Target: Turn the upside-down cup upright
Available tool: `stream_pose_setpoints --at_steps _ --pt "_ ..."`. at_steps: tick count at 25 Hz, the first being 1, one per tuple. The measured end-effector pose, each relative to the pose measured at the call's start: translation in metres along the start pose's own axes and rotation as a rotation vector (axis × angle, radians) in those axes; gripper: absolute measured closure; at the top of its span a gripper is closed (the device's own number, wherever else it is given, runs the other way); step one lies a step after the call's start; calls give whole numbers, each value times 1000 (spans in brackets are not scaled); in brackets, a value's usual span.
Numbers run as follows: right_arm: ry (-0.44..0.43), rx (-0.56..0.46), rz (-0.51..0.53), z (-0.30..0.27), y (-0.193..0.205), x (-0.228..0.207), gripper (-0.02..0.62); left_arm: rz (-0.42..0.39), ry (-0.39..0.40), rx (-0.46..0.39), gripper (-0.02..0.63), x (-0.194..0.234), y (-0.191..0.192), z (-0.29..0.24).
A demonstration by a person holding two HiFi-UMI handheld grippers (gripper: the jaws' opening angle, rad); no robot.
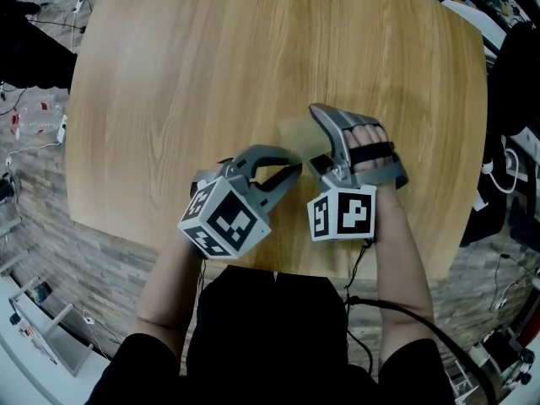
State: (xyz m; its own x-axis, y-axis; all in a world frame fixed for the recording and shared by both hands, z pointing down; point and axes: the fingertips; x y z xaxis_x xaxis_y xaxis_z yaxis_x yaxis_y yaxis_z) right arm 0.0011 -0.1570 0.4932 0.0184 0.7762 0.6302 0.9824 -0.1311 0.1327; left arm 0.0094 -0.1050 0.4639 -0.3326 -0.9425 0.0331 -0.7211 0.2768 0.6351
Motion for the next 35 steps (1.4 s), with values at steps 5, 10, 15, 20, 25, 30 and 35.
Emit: stream_pose_setpoints --at_steps 5,10,15,20,25,30,35 --pt "11 -24 -86 1 3 -4 265 -3 -40 -32 583 3 -3 2" --pt "3 -71 -200 5 5 -6 267 5 -64 -87 575 2 -9 8" --pt "2 -82 -265 4 7 -3 267 -6 -36 -131 563 -4 -12 20" --pt "-6 -79 -342 -2 24 -6 267 38 -84 -241 569 11 -26 44" --pt "-53 -204 -553 12 31 -16 267 162 -204 -242 597 40 -6 49" --pt "-152 -471 -787 40 13 -24 267 233 -297 -212 598 61 9 39" --pt "-252 -557 -832 43 -9 -5 267 272 -339 -214 598 71 6 24"
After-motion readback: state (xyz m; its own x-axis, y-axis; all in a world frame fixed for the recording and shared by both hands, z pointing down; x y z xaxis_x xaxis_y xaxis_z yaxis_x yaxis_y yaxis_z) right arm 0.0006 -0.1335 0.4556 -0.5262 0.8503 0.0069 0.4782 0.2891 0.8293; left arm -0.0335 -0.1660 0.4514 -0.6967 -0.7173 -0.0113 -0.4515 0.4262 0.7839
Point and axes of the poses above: the fingertips, and each gripper's own axes: z backward along the fingers, x to its left, y out of its underside, and after that the axes turned 14 degrees about x, right-handed
